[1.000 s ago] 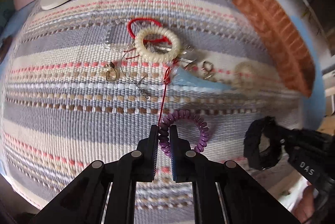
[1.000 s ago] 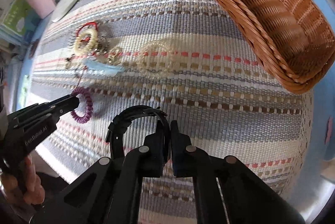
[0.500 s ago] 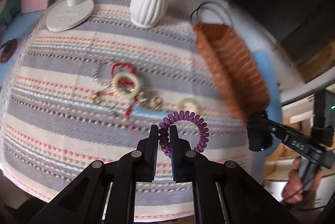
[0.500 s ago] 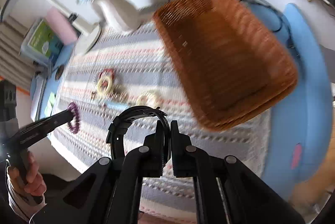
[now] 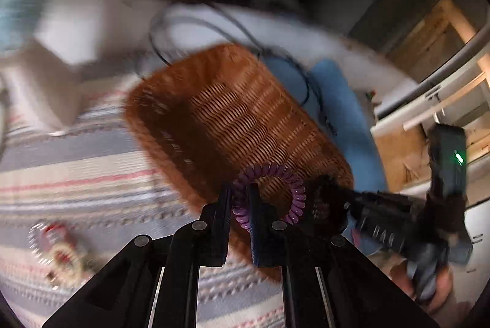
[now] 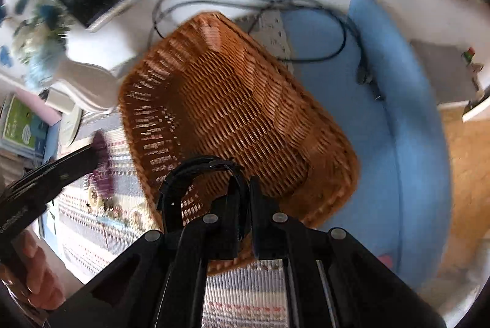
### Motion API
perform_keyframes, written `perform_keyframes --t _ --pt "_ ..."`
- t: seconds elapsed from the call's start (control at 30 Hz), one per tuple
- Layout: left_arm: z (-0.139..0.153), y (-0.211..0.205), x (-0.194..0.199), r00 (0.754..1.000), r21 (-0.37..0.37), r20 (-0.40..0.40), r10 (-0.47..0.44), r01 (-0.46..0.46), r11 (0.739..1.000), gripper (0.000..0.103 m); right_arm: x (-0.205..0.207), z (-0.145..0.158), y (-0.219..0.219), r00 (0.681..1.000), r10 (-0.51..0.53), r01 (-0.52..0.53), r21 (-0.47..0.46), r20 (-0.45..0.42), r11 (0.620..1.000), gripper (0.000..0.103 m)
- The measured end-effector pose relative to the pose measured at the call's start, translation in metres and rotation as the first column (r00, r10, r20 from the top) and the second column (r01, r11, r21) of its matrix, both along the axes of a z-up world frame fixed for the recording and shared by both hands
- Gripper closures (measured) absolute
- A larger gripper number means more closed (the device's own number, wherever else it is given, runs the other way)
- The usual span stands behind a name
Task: Organize jewelry
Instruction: 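Carry both items to the wicker basket and open both tools to drop them, then grasp the cream coil bracelet with left tool while right tool grasps clear bead bracelet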
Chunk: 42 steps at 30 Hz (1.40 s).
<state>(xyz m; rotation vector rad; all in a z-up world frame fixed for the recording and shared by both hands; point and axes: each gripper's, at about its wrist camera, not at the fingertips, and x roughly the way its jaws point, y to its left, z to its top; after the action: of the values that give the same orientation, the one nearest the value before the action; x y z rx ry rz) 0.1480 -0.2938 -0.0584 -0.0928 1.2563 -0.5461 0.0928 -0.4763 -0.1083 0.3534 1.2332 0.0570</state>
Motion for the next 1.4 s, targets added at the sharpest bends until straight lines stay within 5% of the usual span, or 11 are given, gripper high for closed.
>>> perform_keyframes --t 0.37,0.47,0.6,0.7,0.9,1.07,1.23,1.4 --pt "-0.070 -0.046 0.026 0.991 0.157 -0.129 -0.043 0.063 0.986 0.093 0.019 -0.039 0.011 0.991 0.031 -0.044 -0.100 -0.128 0.994 0.090" --pt "-0.071 -0.045 0.026 0.993 0.148 -0.108 -0.047 0.062 0.987 0.092 0.017 -0.037 0.008 0.990 0.034 -0.043 -0.065 -0.134 0.997 0.086" --pt "-0.051 -0.028 0.014 0.995 0.087 -0.085 -0.051 0.058 0.995 0.078 0.011 -0.023 0.003 0.991 0.025 -0.025 0.001 -0.131 1.000 0.084" --pt "-0.027 0.001 -0.004 0.998 0.047 -0.026 -0.048 0.050 0.998 0.060 -0.002 0.000 -0.002 0.996 0.007 -0.005 0.028 -0.084 1.000 0.084" --pt "0.011 0.102 -0.033 0.994 0.033 0.024 0.111 -0.112 0.993 0.060 -0.011 0.053 0.029 0.999 0.031 -0.033 0.066 0.034 0.997 0.084" --pt "0.035 0.212 -0.056 0.958 -0.016 0.063 0.278 -0.278 0.960 0.060 -0.024 0.080 0.092 0.987 0.108 -0.120 0.098 0.118 0.988 0.084" --pt "0.020 0.293 -0.068 0.916 -0.026 0.020 0.402 -0.401 0.916 0.060 -0.030 0.073 0.155 0.979 0.175 -0.187 0.111 0.109 0.976 0.083" --pt "-0.004 0.328 -0.076 0.910 -0.020 -0.029 0.414 -0.415 0.910 0.060 -0.036 0.048 0.193 0.979 0.193 -0.200 0.117 0.063 0.973 0.083"
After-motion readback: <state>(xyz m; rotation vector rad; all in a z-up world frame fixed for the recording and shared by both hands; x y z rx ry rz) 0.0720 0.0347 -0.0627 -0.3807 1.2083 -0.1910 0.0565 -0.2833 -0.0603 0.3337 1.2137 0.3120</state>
